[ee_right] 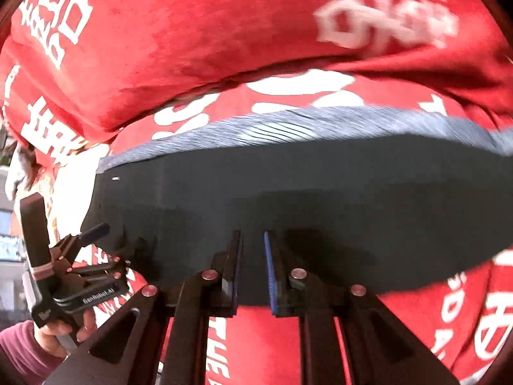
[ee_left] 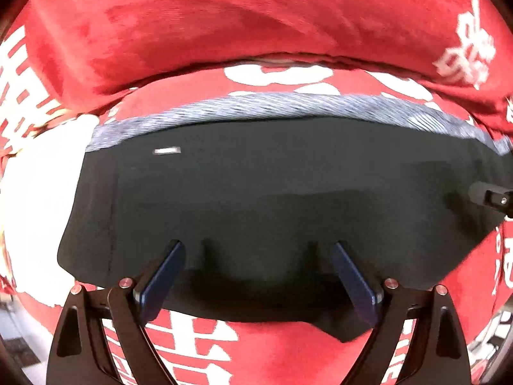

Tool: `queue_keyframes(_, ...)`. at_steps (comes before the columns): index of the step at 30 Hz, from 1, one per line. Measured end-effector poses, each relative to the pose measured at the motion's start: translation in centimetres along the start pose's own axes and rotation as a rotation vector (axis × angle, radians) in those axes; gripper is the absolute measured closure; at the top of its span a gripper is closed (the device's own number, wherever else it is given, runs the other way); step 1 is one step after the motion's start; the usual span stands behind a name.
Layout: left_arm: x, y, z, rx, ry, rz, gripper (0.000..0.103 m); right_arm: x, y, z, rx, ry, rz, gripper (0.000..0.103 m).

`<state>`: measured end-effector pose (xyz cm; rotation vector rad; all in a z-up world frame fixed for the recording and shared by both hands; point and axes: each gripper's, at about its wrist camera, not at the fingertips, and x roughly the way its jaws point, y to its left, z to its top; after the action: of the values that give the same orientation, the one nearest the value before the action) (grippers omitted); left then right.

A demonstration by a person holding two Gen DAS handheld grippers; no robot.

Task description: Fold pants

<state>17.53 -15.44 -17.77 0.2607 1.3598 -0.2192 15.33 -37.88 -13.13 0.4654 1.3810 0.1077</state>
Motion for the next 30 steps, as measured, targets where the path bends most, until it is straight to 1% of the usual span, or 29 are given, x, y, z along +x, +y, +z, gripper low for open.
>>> queue_keyframes(2, 0.1, 1.5, 0.3, -0.032, -0.022, 0.016, 0.009, 0.9, 1.3, 0.4, -0.018, 0.032, 0.017, 0.088)
queue_keyframes(4, 0.4, 3.1, 0.7, -0.072, -0.022, 0.029, 0.009, 1.9, 2.5, 0.7, -0.043, 0.047, 0.038, 0.088)
queue_keyframes(7, 1.9, 5.4, 1.1, -0.131, -0.006, 0.063, 0.009, 4.5, 4.8, 1.9, -0.100, 0.068, 0.033, 0.088)
queue_keyframes(9, 3.4, 6.4, 1.2, -0.152, 0.029, 0.064, 0.009, 5.9, 5.7, 2.8, -0.110, 0.062, 0.035, 0.088)
queue_keyframes(10, 4.2, 6.8, 1.0, -0.163, 0.052, 0.040, 0.006, 6.5, 6.1, 3.2, -0.107, 0.052, 0.034, 0.088)
queue_keyframes(11, 4.4, 7.3, 0.7, -0.183, 0.040, 0.028, 0.000, 7.1, 6.3, 3.7, -0.103, 0.041, 0.030, 0.088)
queue_keyframes(13, 4.6, 7.8, 0.2, -0.180, 0.030, 0.007, 0.000, 8.0, 6.3, 4.5, -0.094, 0.024, 0.006, 0.088)
queue_keyframes(15, 4.5, 7.7, -0.1, -0.149, 0.014, 0.012, 0.000, 9.1, 6.0, 5.2, -0.087, 0.019, -0.021, 0.089)
queue_keyframes(16, 4.4, 7.6, -0.2, -0.139, 0.007, 0.015, 0.000, 9.6, 5.8, 5.5, -0.081, 0.015, -0.016, 0.089)
queue_keyframes(17, 4.4, 7.6, -0.3, -0.135, 0.001, 0.017, 0.000, 9.8, 5.7, 5.8, -0.076, -0.003, -0.014, 0.092)
queue_keyframes(18, 4.4, 7.7, -0.3, -0.139, -0.001, 0.015, 0.000, 9.7, 5.7, 6.1, -0.077, -0.027, -0.028, 0.093)
queue_keyframes(20, 4.4, 7.8, -0.3, -0.150, 0.010, 0.013, 0.000, 9.7, 5.9, 6.9, -0.073, -0.044, -0.091, 0.093)
queue_keyframes(22, 4.3, 8.0, -0.2, -0.164, 0.025, 0.013, 0.000, 9.2, 5.8, 7.2, -0.050, -0.058, -0.130, 0.089)
queue_keyframes(23, 4.3, 8.1, -0.2, -0.170, 0.029, 0.012, 0.000, 8.9, 5.7, 7.2, -0.042, -0.057, -0.136, 0.089)
queue_keyframes(25, 4.1, 8.3, -0.1, -0.179, 0.038, 0.015, 0.000, 8.3, 5.3, 6.9, -0.038, -0.044, -0.145, 0.087)
queue_keyframes(26, 4.2, 8.3, -0.1, -0.181, 0.042, 0.018, 0.000, 7.9, 5.1, 6.5, -0.044, -0.027, -0.156, 0.085)
queue_keyframes(28, 4.3, 8.3, 0.1, -0.189, 0.051, 0.023, 0.000, 7.0, 4.6, 5.5, -0.065, -0.002, -0.174, 0.079)
queue_keyframes(30, 4.3, 8.3, 0.1, -0.193, 0.053, 0.029, 0.000, 5.7, 3.9, 4.0, -0.082, 0.010, -0.183, 0.069)
